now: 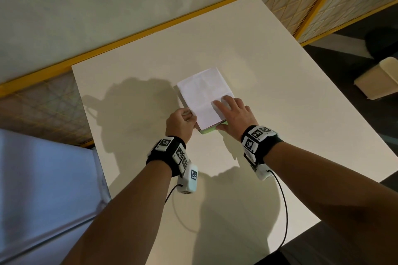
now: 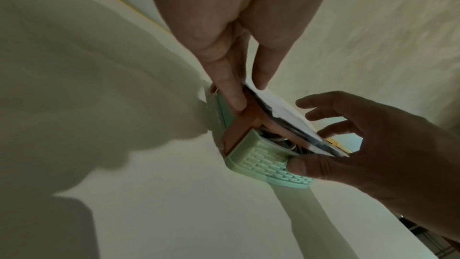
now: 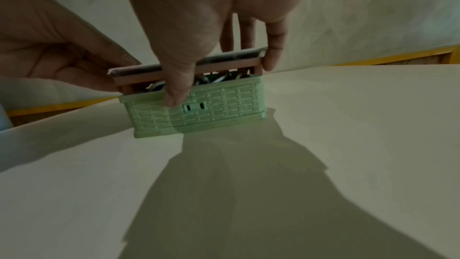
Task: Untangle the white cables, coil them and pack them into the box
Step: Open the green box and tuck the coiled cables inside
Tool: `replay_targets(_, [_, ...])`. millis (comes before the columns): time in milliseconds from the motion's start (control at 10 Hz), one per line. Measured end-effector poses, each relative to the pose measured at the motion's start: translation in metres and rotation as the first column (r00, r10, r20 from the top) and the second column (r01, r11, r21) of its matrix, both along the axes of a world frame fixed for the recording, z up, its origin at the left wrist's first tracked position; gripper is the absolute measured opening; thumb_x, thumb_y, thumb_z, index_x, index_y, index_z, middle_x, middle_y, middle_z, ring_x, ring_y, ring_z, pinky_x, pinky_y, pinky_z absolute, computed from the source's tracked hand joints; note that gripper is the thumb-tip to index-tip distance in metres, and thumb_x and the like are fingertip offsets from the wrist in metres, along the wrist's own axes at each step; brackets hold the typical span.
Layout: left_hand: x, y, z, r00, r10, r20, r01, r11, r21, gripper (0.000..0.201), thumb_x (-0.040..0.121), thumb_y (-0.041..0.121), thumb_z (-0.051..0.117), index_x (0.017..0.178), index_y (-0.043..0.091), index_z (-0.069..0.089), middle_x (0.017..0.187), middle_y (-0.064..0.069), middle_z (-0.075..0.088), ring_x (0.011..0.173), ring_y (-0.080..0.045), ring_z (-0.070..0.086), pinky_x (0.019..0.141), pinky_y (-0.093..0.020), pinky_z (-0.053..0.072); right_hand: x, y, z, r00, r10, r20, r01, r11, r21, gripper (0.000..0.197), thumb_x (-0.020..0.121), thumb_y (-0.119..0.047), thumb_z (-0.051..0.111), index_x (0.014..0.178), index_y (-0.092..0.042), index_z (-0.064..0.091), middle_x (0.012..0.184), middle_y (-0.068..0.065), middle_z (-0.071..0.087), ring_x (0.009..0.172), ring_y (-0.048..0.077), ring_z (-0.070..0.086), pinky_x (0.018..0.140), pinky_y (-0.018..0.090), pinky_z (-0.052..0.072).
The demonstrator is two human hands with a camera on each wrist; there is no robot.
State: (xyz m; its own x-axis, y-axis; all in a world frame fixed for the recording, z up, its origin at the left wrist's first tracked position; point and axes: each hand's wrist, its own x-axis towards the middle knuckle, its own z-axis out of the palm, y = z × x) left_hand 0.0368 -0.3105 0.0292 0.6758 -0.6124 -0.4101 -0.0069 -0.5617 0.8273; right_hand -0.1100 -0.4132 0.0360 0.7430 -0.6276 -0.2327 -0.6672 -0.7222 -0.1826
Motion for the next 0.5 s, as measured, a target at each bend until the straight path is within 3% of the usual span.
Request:
replay_targets(200, [0.001,0.000,-0.002,1.000,-0.009,-0.026,0.009,1.000,-0.022,0.039,0.086,0.013,0.066,0.122,-0.001,0.059,0.115,-0.013,0.069,0.099,-0.019,0.069,0.081,-0.031,0.058,0.005,0.000,-0.002,1.000,-0.016,-0.001,0.016,0.999,-0.045,0.073,0.077,-0.043,0.067,0.138,-0.026,0.030,0.142,0.007,0.034,0.121,0.033,0.040,0.096,0.049,0.037])
replay_targets(300, [0.000,0.002,0.002,0.999,-0.011,-0.032,0.010,1.000,-0.021,0.035,0.086,0.014,0.066,0.119,0.000,0.061,0.112,-0.013,0.070,0.093,-0.019,0.069,0.082,-0.034,0.058,0.004,0.002,-0.001,1.000,-0.019,-0.001,0.019,0.999,-0.049,0.073,0.078,-0.043,0.067,0.138,-0.025,0.030,0.142,0.008,0.034,0.121,0.033,0.040,0.095,0.049,0.037])
replay_targets(400, [0.001,0.002,0.005,0.998,-0.035,-0.044,0.035,0.999,-0.008,0.035,0.085,0.017,0.064,0.119,0.006,0.062,0.109,-0.010,0.072,0.092,-0.019,0.070,0.083,-0.037,0.058,0.005,0.003,0.000,1.000,-0.014,0.007,0.015,1.000,-0.026,0.078,0.078,-0.045,0.066,0.141,-0.027,0.025,0.145,0.008,0.030,0.127,0.033,0.035,0.100,0.049,0.035])
replay_targets(500, [0.008,0.012,0.013,0.994,-0.105,0.035,0.102,0.992,0.069,0.034,0.086,0.019,0.060,0.119,0.011,0.061,0.104,-0.007,0.071,0.094,-0.023,0.067,0.084,-0.029,0.053,-0.005,0.004,0.002,0.999,-0.024,0.022,0.024,1.000,-0.009,0.087,0.074,-0.047,0.069,0.143,-0.031,0.019,0.151,0.008,0.023,0.133,0.033,0.028,0.106,0.049,0.030])
